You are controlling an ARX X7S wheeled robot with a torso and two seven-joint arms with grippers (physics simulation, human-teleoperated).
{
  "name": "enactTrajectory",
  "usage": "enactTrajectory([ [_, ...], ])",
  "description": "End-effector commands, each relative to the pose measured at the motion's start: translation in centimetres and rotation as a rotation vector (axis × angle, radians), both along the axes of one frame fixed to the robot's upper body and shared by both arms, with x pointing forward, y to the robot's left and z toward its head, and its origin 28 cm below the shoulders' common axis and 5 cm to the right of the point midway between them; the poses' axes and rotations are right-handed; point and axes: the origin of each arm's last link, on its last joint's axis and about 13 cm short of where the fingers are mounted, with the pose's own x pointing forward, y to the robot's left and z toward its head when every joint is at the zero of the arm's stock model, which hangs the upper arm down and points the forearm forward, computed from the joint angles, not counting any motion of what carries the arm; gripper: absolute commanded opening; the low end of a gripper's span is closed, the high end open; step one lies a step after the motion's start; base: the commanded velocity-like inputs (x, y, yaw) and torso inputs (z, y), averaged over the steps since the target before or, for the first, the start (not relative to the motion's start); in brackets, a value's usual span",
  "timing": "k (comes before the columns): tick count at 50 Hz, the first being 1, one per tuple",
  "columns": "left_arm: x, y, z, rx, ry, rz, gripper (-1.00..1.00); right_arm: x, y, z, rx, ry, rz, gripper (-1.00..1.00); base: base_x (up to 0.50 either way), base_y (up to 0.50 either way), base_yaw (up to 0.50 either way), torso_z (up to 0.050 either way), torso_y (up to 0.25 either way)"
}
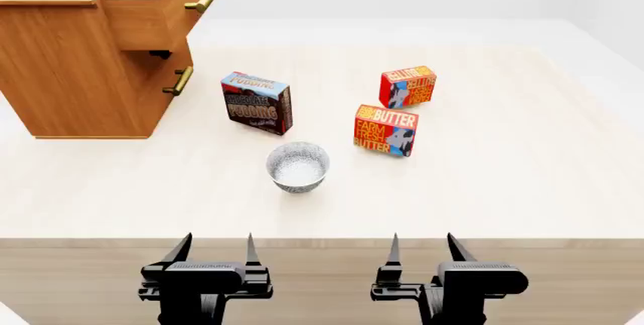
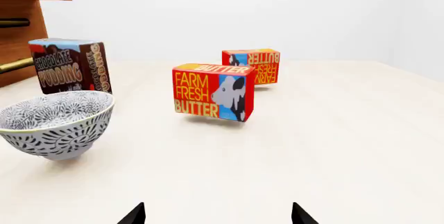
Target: Put the bowl in the top drawer of the cabinet.
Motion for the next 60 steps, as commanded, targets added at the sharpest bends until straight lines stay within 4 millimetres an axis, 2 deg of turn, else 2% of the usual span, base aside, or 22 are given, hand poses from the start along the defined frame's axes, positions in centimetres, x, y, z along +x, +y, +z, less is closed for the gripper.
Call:
enactTrajectory([
  [1,-0.04,0.00,0.00,0.002,-0.003,-0.003,1.00,0.03,0.04,-0.01,0.001,-0.001,-0.001,1.00,0.00,0.00,0.00,0.000,0.000],
  [27,-0.27,-0.18,-0.05,0.025,-0.011,-0.004,1.00,0.03,-0.01,0.09,0.007,-0.007,0.000,1.00,0.00,0.00,0.00,0.001,0.000],
  [60,-0.23,-0.19,-0.13,0.028,0.008,-0.017,1.00,-0.01,0.01,0.12,0.009,-0.006,0.005,1.00,0.00,0.00,0.00,0.050,0.000],
])
